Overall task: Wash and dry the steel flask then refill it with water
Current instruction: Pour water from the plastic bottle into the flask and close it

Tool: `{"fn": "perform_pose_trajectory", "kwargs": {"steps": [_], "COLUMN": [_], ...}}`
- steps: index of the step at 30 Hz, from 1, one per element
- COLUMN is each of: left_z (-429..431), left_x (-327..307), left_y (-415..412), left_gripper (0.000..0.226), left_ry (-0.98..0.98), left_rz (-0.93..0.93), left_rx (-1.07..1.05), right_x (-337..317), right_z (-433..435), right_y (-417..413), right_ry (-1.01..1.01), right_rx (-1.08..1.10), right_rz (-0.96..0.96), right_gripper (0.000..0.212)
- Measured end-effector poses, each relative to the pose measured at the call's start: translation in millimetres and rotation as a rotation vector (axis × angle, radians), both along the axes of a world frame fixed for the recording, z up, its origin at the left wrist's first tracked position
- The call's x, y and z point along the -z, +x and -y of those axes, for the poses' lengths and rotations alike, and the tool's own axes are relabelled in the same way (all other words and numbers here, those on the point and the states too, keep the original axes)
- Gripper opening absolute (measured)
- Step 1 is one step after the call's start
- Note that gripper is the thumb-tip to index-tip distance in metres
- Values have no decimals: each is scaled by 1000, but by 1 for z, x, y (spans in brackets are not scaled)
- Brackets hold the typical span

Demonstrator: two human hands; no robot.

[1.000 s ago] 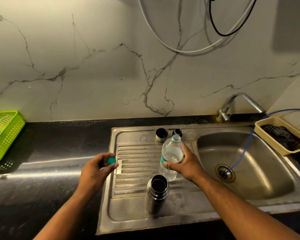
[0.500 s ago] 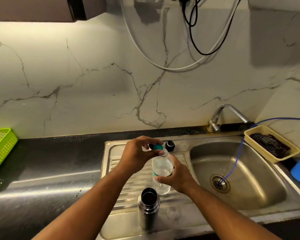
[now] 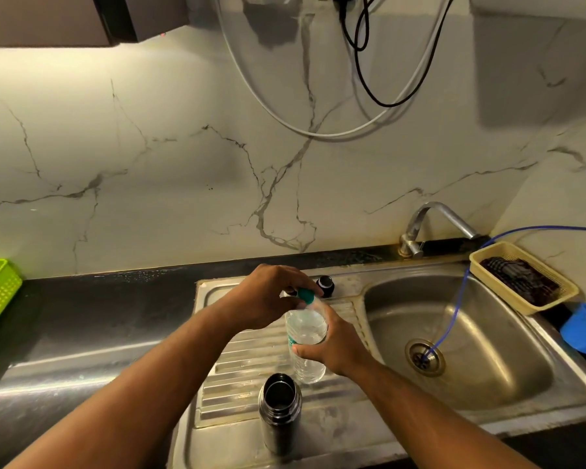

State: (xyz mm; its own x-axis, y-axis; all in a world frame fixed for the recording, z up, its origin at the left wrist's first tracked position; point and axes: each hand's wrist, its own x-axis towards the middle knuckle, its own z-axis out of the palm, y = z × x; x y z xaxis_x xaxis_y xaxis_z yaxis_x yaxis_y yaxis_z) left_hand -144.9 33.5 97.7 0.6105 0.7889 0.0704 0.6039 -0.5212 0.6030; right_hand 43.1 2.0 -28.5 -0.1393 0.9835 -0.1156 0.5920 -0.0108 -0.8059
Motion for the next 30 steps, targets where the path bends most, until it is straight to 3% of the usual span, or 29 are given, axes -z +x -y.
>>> {"fn": "perform_pose_trajectory", "kwargs": {"steps": [6, 10, 16, 25, 30], "left_z": [3, 1, 3, -10, -11], "left_x": [11, 21, 25, 29, 36], "left_y": [11, 12, 15, 7, 16], "left_gripper": [17, 23, 32, 31, 44], "left_ry": [83, 87, 205, -89, -127], "left_rz": [108, 196, 95, 205, 362], "left_rx": [-261, -345, -467, -140, -388], "right_x": [3, 6, 9, 8, 6], "right_z": [-5, -10, -12, -15, -17], "right_y": [-4, -4, -8, 1, 0], "right_ry": [7, 8, 16, -17, -41], "right_rx": [2, 8, -4, -10, 13], "right_rz": [33, 38, 48, 58, 54], "right_gripper": [91, 91, 87, 88, 86]}}
